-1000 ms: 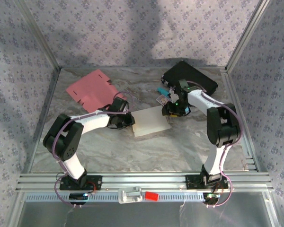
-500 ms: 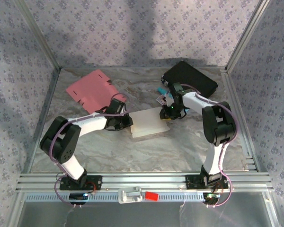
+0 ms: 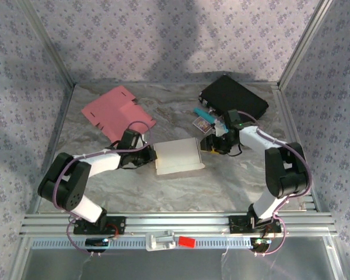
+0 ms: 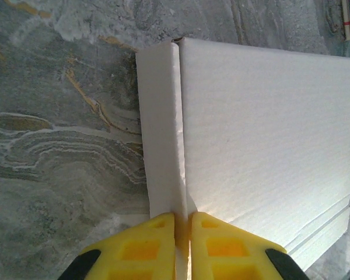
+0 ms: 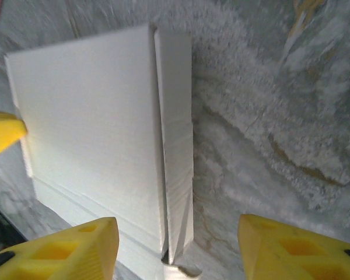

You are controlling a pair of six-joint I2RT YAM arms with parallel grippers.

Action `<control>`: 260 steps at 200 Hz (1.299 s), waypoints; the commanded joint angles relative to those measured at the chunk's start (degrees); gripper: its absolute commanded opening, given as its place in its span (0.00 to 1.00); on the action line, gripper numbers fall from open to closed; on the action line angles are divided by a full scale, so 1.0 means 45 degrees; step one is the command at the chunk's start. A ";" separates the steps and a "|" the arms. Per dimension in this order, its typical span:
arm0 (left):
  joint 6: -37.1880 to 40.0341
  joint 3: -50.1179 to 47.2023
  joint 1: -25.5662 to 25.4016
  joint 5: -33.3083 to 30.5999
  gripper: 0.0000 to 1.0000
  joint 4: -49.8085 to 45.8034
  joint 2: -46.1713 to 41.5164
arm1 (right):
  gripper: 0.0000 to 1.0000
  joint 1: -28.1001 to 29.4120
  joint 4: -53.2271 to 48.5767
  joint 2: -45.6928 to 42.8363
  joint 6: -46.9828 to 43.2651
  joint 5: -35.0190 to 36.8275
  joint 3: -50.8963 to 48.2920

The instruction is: Fold the paper box

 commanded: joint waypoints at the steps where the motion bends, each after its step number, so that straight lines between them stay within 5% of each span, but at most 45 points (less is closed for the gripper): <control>1: 0.0410 -0.0413 0.0201 -0.0088 0.11 -0.0756 0.0209 | 0.58 0.0079 0.0333 0.0704 -0.0131 -0.1497 0.0190; 71: -0.0105 -0.1064 0.0633 0.0530 0.09 0.0183 0.0486 | 0.60 0.0351 0.2699 0.1895 0.1520 -0.2279 -0.0246; 148: 0.0017 -0.1359 0.1524 0.1174 0.05 0.0367 0.0596 | 0.62 0.0757 0.2886 0.2077 0.2138 -0.3363 0.0051; 260: -0.0289 -0.0262 0.1546 0.1294 0.21 -0.0008 -0.0250 | 0.54 0.1370 0.5457 0.2271 0.6482 -0.4085 -0.0027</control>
